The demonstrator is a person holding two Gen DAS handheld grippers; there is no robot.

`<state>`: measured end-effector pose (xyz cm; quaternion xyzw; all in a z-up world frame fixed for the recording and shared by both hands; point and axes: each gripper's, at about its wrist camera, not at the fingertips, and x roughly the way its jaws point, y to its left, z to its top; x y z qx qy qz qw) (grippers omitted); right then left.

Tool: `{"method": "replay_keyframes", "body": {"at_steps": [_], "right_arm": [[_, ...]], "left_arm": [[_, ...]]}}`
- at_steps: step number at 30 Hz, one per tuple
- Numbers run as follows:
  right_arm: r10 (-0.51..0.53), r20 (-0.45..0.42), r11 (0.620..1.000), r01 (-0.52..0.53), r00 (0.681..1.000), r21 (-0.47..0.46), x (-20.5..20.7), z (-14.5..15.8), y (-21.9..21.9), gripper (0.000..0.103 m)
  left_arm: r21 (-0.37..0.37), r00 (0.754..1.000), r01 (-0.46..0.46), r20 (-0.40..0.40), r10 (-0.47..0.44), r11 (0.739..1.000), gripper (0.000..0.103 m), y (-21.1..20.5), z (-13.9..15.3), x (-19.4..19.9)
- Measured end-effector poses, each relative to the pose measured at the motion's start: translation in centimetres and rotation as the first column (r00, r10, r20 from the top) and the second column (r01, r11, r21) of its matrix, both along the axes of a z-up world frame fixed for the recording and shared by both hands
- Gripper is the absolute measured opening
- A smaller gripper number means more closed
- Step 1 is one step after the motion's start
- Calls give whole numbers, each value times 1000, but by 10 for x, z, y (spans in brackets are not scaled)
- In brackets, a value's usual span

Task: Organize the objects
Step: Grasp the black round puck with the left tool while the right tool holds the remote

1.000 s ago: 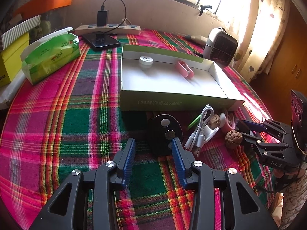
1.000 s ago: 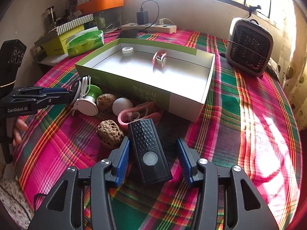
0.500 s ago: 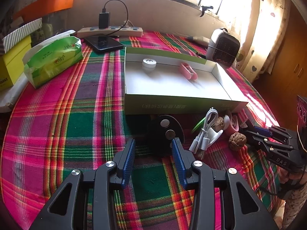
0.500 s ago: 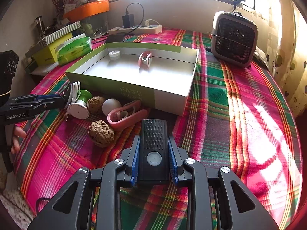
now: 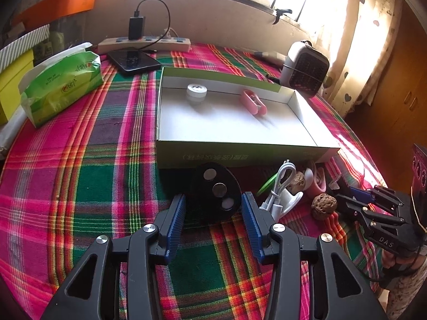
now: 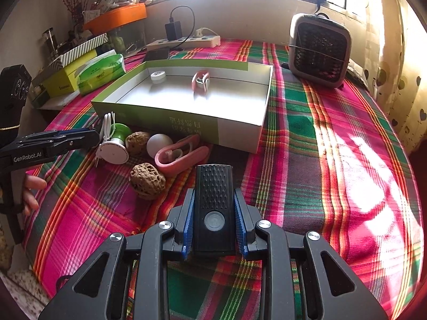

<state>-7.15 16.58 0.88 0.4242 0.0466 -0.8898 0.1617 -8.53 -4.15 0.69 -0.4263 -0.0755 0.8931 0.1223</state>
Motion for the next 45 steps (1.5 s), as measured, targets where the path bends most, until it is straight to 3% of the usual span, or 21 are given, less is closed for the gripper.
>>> {"method": "replay_keyframes", "body": {"at_steps": [10, 15, 26, 45], "right_arm": [[1, 3, 1000, -1, 1000, -11, -1, 0, 0, 28], [2, 4, 1000, -2, 1000, -13, -1, 0, 0, 28], [3, 4, 1000, -3, 1000, -16, -2, 0, 1, 29], [3, 4, 1000, -3, 1000, -15, -1, 0, 1, 29]], "left_arm": [[-3, 999, -46, 1, 46, 999, 42, -4, 0, -4], [54, 997, -82, 9, 81, 995, 42, -10, -1, -7], [-8, 995, -99, -3, 99, 995, 42, -1, -1, -12], [10, 991, -133, 8, 133, 991, 41, -4, -1, -10]]}}
